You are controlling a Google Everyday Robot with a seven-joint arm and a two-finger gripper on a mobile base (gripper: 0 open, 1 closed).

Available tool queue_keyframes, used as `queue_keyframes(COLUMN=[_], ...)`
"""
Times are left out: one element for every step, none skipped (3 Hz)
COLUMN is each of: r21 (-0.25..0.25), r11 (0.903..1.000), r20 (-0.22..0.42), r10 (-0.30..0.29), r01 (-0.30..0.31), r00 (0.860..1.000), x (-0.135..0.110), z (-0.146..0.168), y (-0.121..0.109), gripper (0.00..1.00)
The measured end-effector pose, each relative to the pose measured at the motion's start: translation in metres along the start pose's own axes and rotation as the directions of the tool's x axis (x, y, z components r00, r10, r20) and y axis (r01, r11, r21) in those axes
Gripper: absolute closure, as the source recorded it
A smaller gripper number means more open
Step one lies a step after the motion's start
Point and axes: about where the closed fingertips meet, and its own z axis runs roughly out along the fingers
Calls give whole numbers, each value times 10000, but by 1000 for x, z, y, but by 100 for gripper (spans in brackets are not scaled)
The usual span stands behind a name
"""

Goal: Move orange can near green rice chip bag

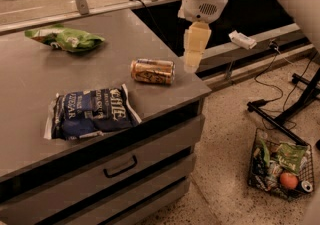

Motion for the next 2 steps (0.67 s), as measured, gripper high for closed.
queue_keyframes(r21=[-249, -632], r11=[9996, 9980], r20=[242, 414], r10=[-94, 48], r01=[100, -22], r00=[9997, 9991], x=[-22, -32], z=[28, 61], y=[-4, 1], gripper=[0, 0])
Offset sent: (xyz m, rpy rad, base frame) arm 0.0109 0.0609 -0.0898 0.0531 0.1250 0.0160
